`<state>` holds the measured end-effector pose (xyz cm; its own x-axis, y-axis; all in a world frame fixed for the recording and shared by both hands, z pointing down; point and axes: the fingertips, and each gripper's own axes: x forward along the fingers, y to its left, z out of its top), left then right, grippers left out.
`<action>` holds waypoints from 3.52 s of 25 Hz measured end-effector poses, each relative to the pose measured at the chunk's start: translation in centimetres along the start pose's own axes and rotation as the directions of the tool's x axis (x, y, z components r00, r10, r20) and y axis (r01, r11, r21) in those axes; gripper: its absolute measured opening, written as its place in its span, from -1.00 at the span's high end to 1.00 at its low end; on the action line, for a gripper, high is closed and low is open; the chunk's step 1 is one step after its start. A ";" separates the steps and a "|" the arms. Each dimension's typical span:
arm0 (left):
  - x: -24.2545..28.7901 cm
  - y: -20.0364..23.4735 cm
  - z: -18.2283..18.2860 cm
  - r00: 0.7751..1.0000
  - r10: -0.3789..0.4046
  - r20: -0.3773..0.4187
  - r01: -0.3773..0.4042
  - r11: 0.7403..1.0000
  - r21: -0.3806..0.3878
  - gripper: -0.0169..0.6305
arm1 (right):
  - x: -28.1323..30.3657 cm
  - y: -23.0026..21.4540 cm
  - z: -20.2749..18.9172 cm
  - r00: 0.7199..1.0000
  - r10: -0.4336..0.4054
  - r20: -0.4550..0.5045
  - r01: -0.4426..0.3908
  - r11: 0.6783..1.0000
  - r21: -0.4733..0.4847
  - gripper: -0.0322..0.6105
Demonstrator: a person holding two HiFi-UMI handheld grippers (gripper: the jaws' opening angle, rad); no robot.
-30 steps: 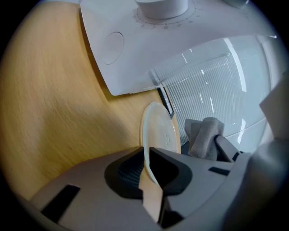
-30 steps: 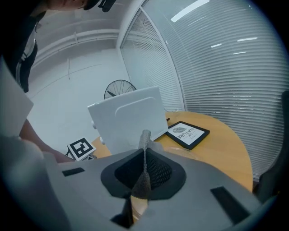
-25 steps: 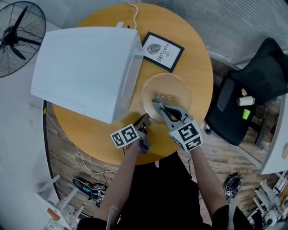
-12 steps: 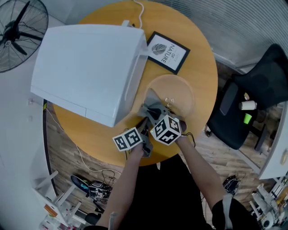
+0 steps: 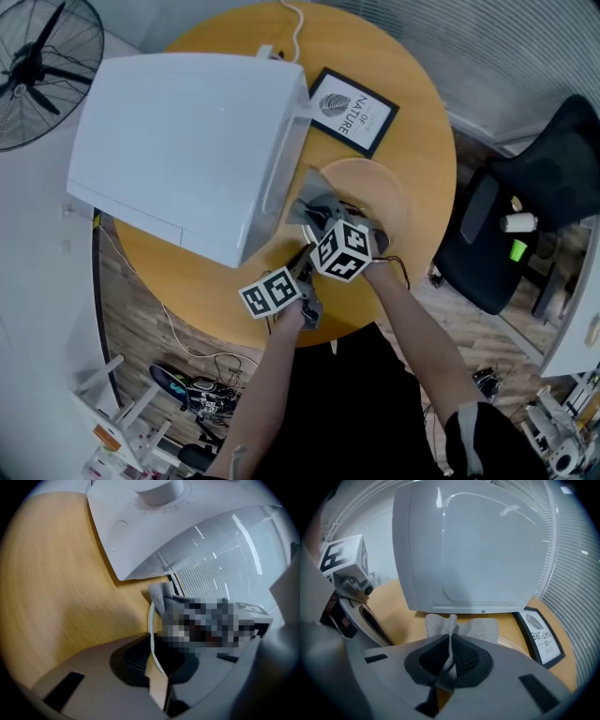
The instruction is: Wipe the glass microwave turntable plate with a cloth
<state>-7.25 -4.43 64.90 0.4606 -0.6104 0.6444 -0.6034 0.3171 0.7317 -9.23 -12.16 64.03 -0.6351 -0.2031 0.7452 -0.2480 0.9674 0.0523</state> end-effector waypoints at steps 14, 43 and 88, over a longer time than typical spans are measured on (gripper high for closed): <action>-0.2 0.2 0.0 1.000 0.009 0.024 -0.008 0.999 -0.035 0.89 | -3.9 -10.2 -4.9 0.969 -0.232 -0.081 0.238 0.969 0.067 0.83; -0.2 0.2 0.1 0.999 0.007 0.041 -0.006 0.999 -0.043 0.89 | -8.9 6.4 -10.1 0.985 0.075 -0.157 -0.062 0.994 0.086 0.83; -0.2 0.1 0.1 0.999 0.003 0.041 -0.003 1.000 -0.014 0.89 | -5.7 3.2 -5.6 0.998 -0.061 0.026 0.061 0.998 0.004 0.84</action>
<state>-7.47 -4.30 64.82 0.4317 -0.6385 0.6371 -0.5953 0.3290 0.7331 -2.30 -7.01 63.70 -0.6374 -0.2656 0.7233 -0.2890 0.9526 0.0951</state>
